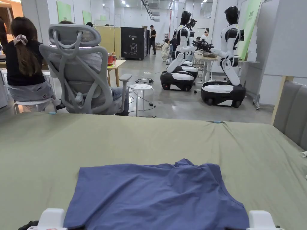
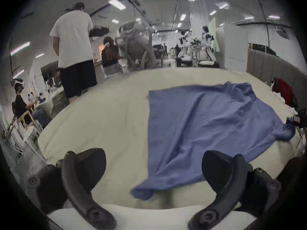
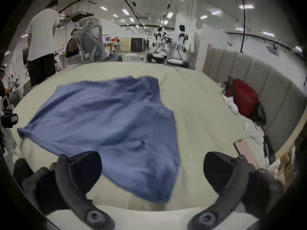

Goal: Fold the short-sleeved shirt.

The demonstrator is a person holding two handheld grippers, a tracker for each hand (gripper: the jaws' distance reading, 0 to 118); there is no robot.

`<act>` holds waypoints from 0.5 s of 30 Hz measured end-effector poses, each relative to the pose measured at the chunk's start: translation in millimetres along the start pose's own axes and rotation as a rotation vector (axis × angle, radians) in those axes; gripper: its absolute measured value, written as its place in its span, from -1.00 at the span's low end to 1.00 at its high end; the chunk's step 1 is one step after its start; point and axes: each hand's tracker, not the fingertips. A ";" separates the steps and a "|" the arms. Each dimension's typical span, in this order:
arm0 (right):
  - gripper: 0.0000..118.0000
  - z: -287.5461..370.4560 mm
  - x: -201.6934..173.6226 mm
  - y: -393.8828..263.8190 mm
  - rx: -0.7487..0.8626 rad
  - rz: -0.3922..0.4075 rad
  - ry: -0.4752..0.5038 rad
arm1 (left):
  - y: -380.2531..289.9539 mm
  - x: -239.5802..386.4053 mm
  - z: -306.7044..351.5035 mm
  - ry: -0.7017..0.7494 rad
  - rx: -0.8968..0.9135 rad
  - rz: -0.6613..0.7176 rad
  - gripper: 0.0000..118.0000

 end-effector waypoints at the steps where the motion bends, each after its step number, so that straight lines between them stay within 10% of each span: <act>1: 1.00 6.3 -9.2 7.8 0.007 -0.007 0.009 | 6.1 9.2 8.1 -0.010 0.018 -0.005 0.92; 5: 0.88 28.3 -40.8 23.2 0.083 -0.005 0.083 | 18.3 35.1 30.6 -0.087 0.077 0.004 0.81; 9: -0.97 42.3 -62.5 21.6 0.119 0.020 0.079 | 13.4 52.7 38.6 -0.106 0.069 -0.065 -1.00; 15: -1.00 43.6 -75.5 10.2 0.096 0.000 0.112 | -10.2 39.2 39.7 -0.134 -0.008 -0.018 -1.00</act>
